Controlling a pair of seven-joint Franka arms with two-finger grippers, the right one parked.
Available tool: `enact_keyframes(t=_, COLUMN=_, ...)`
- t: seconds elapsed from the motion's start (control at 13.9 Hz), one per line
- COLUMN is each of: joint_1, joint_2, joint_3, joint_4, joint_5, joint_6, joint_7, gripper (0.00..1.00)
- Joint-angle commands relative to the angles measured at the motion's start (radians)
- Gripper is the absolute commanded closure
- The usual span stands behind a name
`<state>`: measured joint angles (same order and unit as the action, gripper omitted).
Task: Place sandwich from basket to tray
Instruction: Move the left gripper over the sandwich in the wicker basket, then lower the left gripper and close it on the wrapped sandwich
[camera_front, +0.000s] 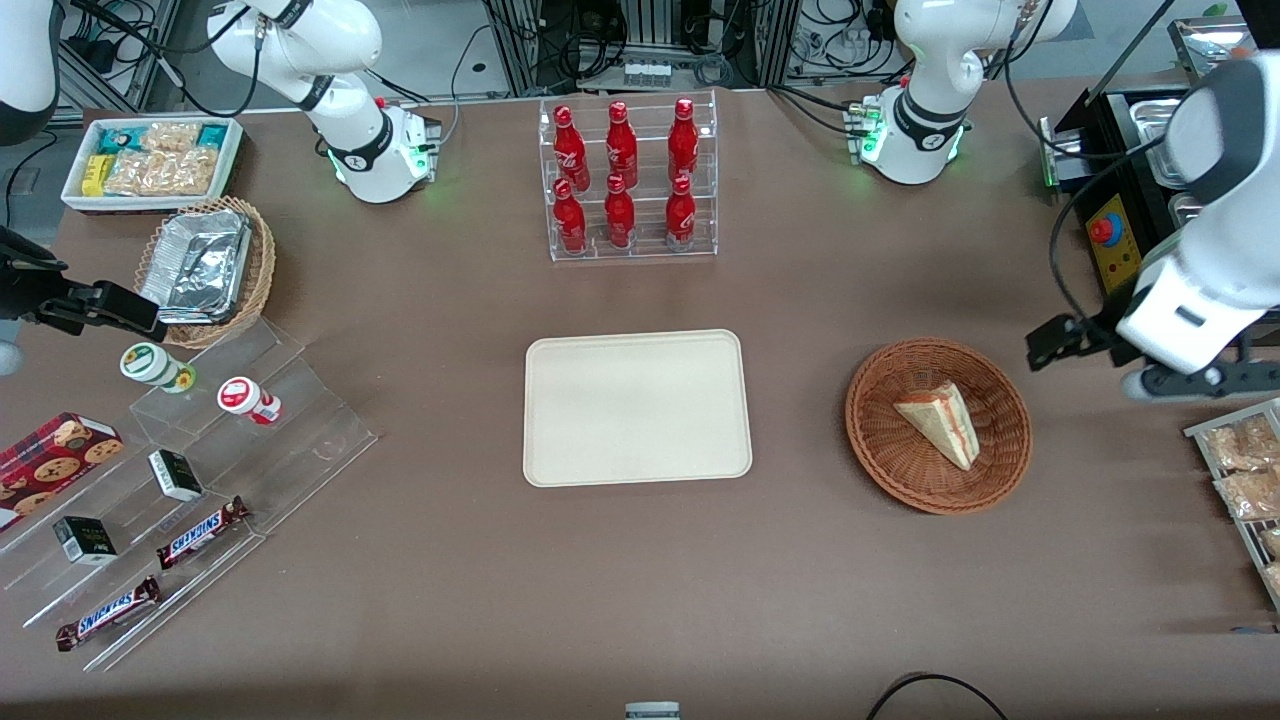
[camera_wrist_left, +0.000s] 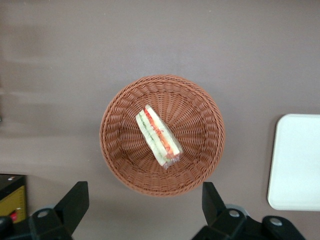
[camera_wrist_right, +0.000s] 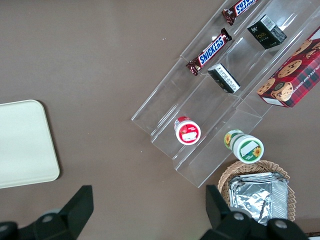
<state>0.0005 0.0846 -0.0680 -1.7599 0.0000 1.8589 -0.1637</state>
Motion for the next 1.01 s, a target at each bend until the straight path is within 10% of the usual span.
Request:
enact_keyframes(t=0.0, joint_1=-0.017, joint_2=-0.029, joint_3=-0.001, joint_4=-0.149, joint_5=0.015, joint_6=0.151, joint_7=-0.132, gripper=0.0)
enact_keyframes(t=0.94, joint_1=-0.054, joint_2=0.069, joint_3=-0.004, joint_4=-0.477, joint_5=0.02, joint_6=0.634, joint_7=-0.478, gripper=0.0)
